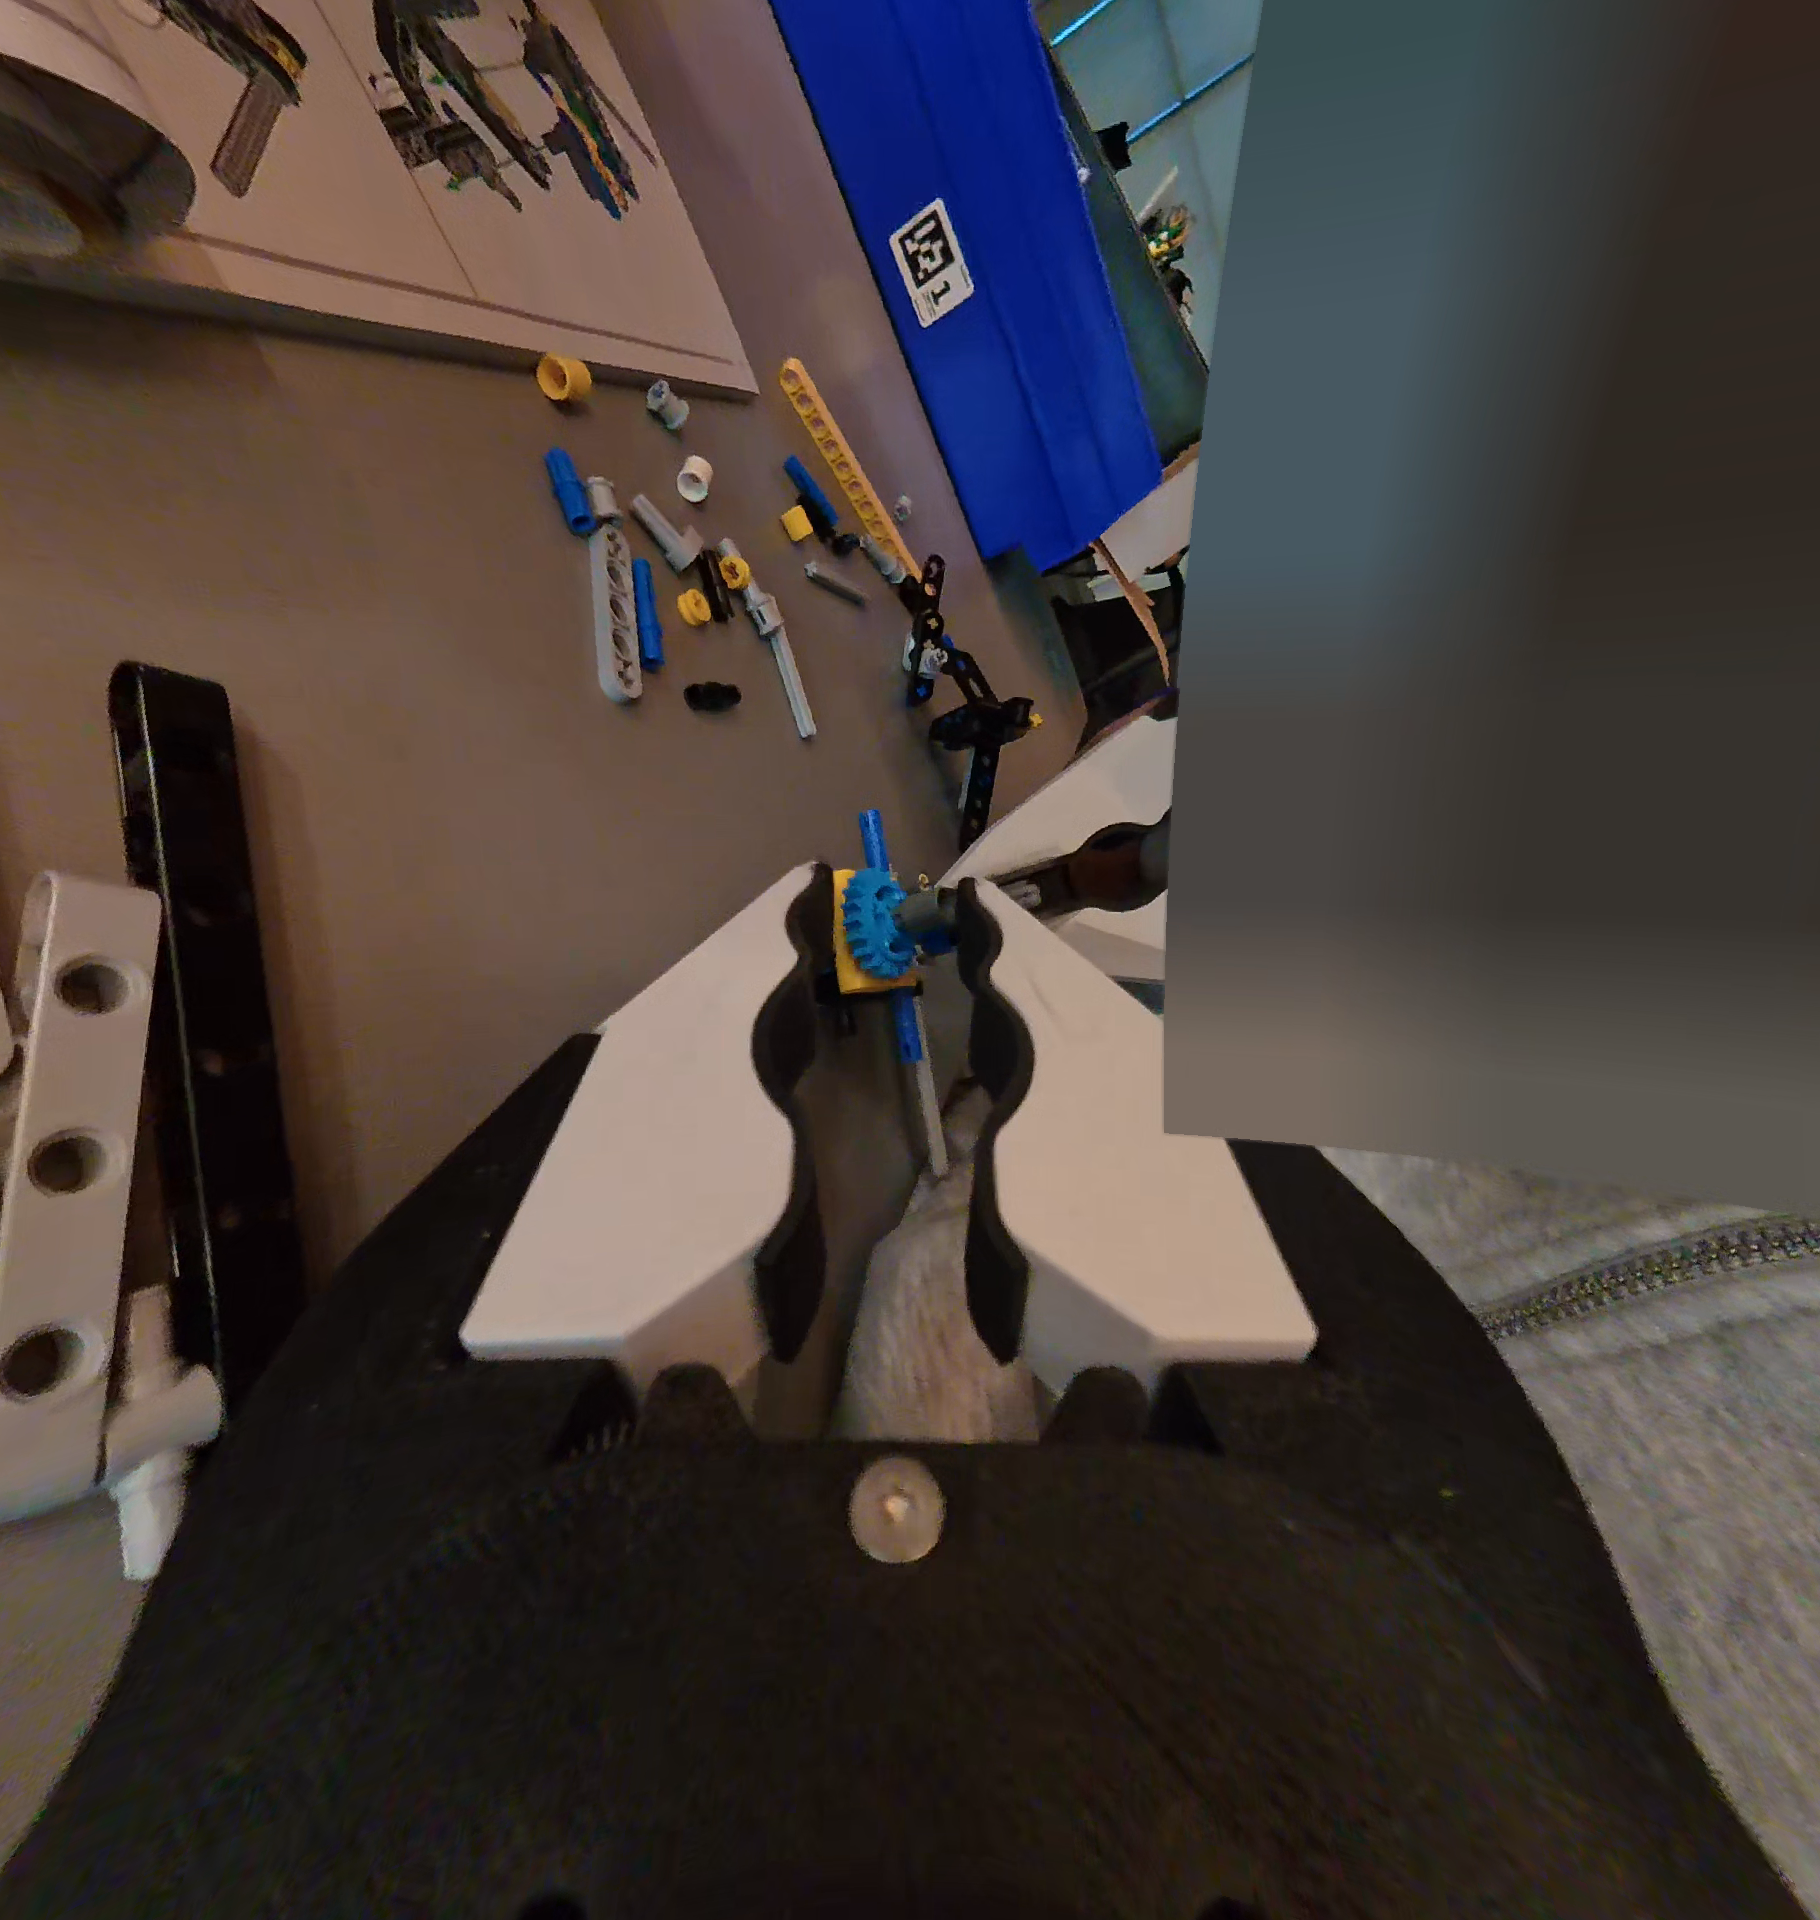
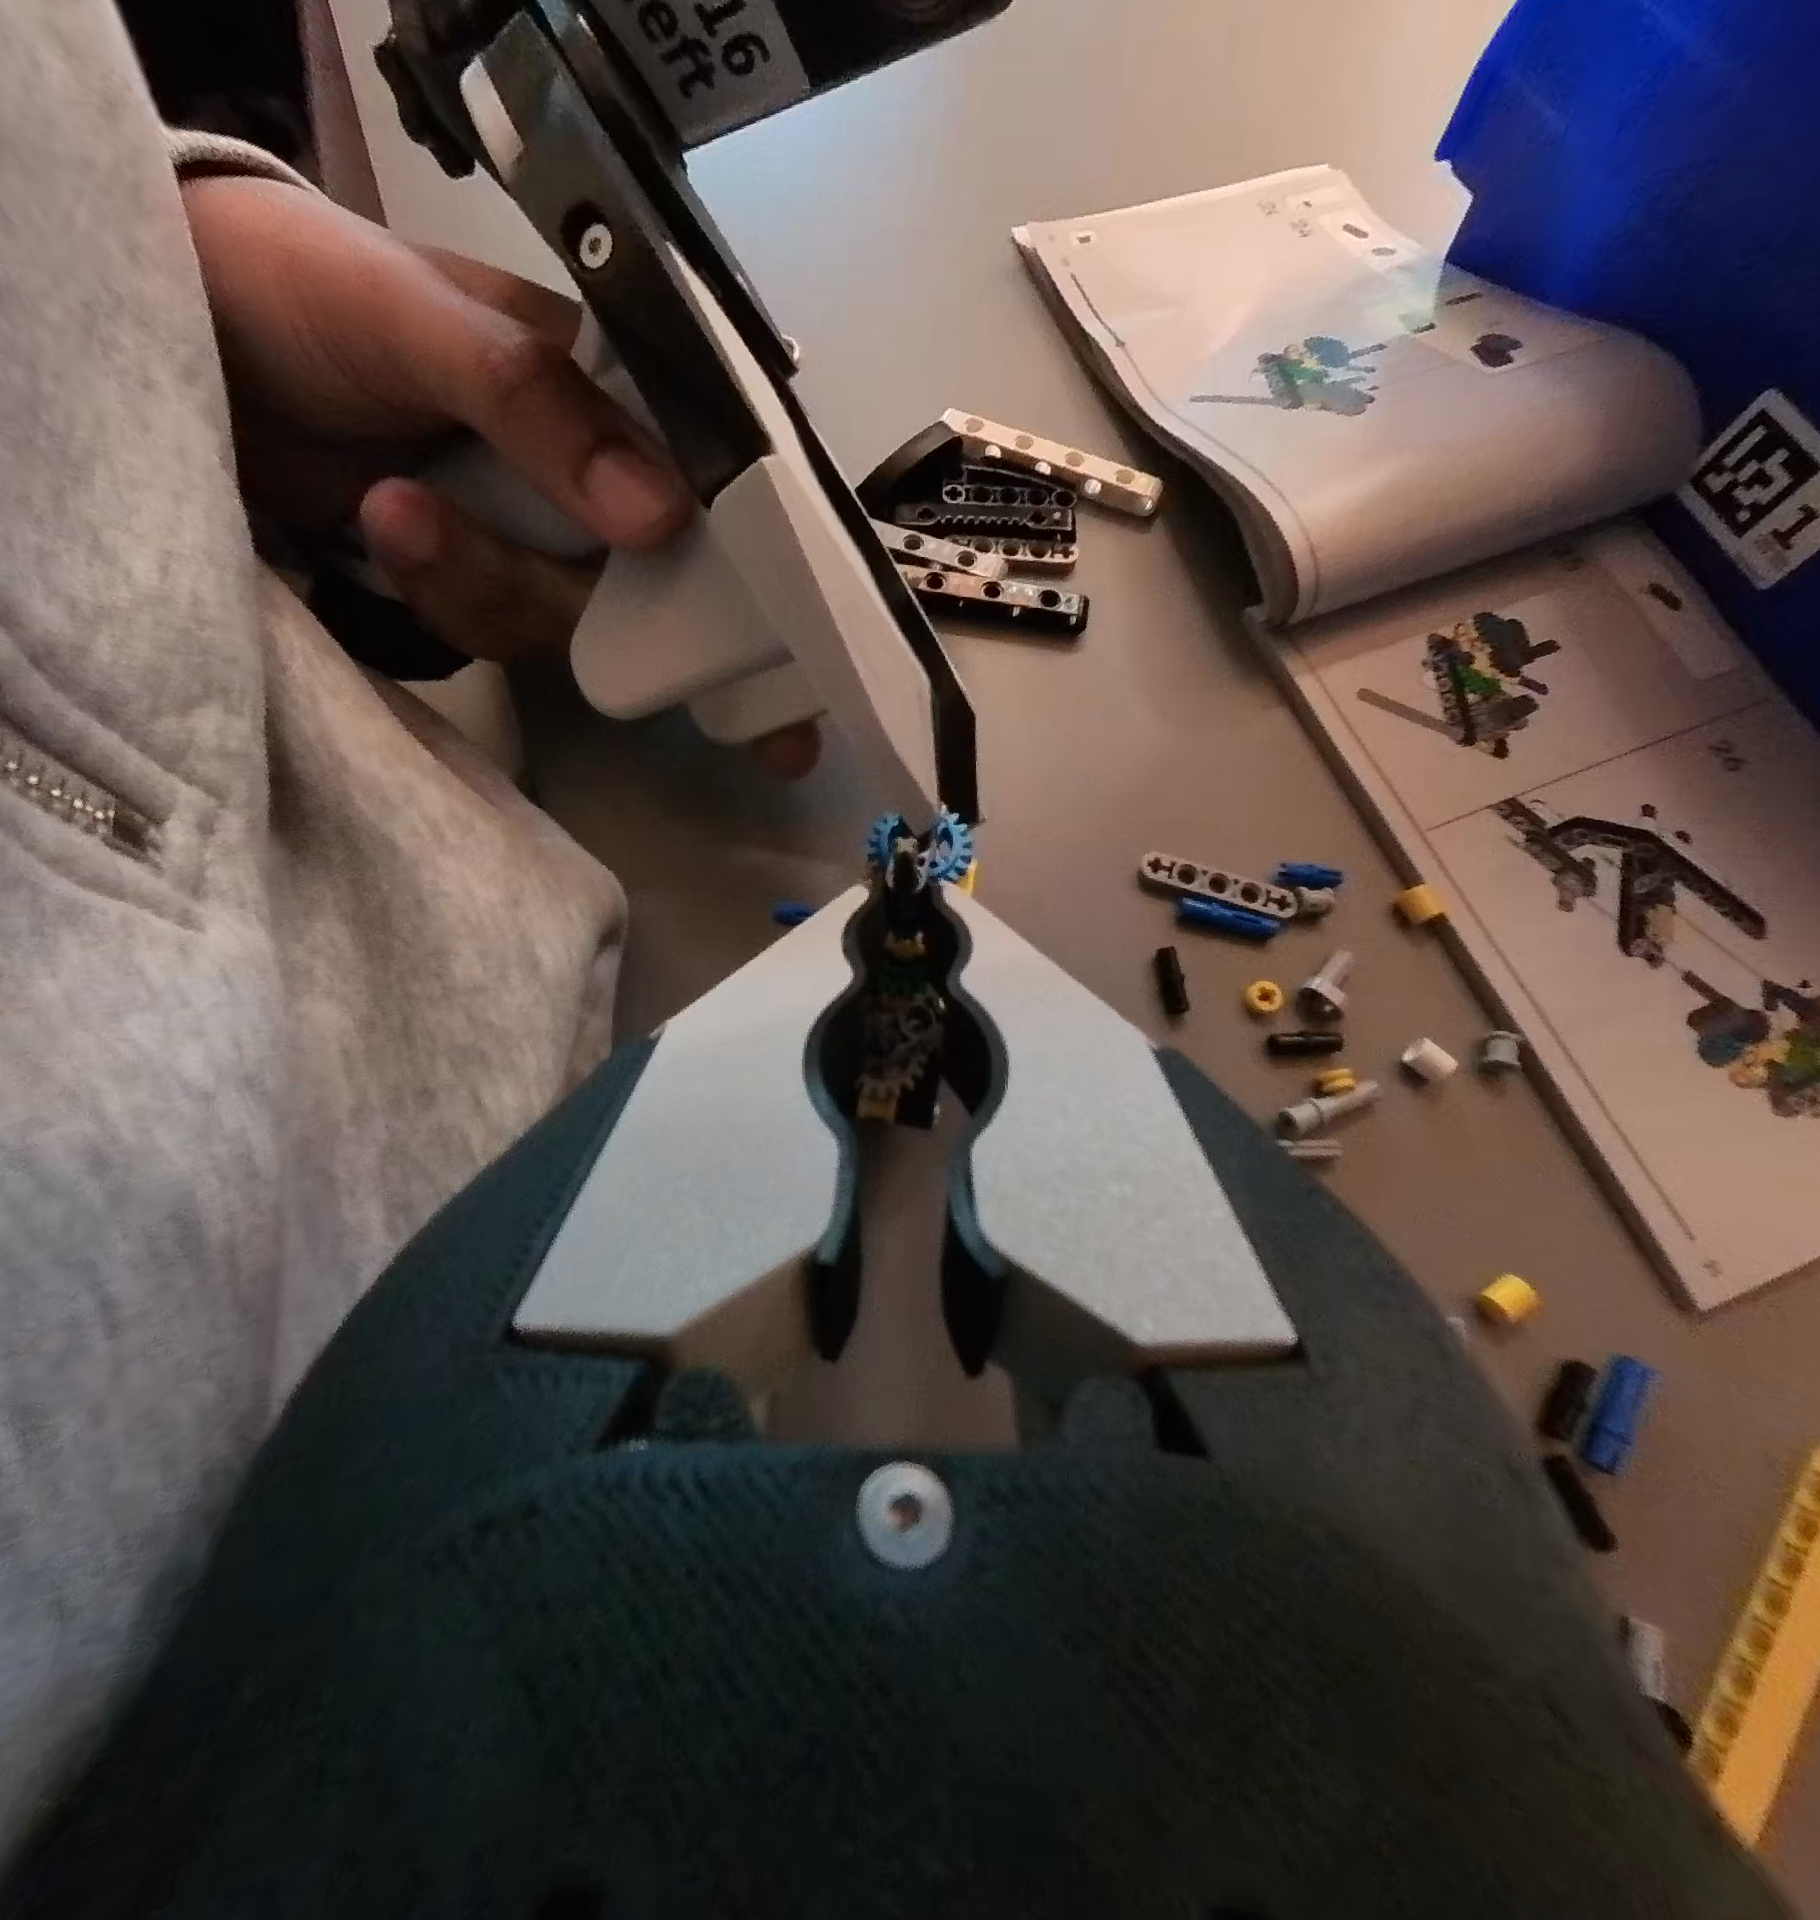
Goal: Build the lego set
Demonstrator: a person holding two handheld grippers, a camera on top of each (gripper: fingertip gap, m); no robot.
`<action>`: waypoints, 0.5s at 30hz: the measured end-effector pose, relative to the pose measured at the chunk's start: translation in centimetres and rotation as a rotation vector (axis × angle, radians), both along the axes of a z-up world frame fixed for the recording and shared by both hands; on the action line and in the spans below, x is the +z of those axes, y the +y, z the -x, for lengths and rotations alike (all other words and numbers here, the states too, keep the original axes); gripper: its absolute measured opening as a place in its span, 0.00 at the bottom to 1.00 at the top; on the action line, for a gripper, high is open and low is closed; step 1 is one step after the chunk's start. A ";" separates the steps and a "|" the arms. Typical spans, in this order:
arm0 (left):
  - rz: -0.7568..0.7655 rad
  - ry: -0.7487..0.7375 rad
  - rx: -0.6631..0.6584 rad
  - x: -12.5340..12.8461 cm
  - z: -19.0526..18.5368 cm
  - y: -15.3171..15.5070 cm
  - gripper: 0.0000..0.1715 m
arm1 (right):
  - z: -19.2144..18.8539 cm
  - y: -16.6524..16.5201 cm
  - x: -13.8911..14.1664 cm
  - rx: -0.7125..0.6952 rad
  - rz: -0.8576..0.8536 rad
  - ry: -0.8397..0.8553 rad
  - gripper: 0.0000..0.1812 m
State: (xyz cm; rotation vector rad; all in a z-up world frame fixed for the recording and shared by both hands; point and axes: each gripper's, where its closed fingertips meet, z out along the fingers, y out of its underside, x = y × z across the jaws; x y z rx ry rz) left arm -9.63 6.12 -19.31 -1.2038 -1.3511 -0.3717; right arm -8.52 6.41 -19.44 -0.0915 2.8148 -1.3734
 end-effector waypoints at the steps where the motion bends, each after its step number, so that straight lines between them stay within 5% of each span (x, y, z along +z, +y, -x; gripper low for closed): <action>1: 0.000 0.000 -0.002 0.0 0.0 0.0 0.13 | 0.0 0.0 0.0 -0.002 0.004 -0.005 0.03; 15: -0.043 -0.031 0.016 0.3 0.0 -0.2 0.08 | 0.1 0.2 0.0 -0.007 0.038 -0.067 0.03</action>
